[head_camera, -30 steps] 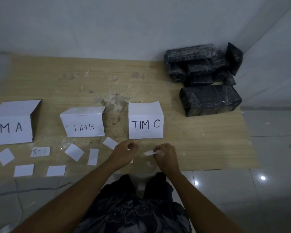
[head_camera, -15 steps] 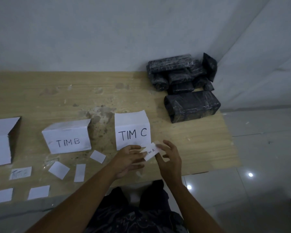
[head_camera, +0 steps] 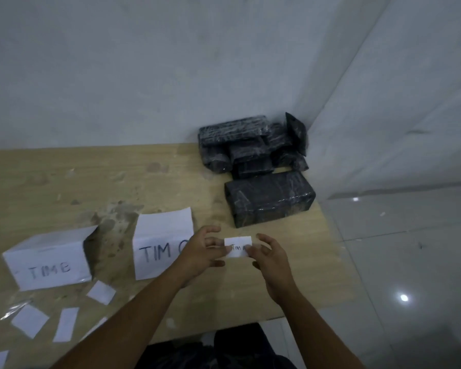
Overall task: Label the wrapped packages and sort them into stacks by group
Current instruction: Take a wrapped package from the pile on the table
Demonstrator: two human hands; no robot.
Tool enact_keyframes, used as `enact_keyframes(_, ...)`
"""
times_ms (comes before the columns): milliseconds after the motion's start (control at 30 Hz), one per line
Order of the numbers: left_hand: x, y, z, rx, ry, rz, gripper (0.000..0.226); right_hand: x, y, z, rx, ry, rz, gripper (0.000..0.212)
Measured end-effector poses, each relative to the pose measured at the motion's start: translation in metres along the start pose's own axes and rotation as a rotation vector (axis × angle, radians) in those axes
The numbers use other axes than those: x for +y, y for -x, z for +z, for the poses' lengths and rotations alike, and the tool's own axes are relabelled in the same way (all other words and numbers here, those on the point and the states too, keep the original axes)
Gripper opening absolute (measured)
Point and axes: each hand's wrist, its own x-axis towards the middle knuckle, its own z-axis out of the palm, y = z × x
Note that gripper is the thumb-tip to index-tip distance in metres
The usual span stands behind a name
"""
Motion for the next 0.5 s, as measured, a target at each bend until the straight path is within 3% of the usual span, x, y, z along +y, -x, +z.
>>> enact_keyframes(233,0.024,-0.056,0.066,0.124,-0.105,0.077,0.048,-0.041,-0.067,-0.070,0.002,0.040,-0.061,0.033)
enact_keyframes(500,0.039,-0.105,0.095,0.468,-0.446,0.220,0.020,-0.081,-0.145,-0.103,-0.010,0.302,-0.086,0.039)
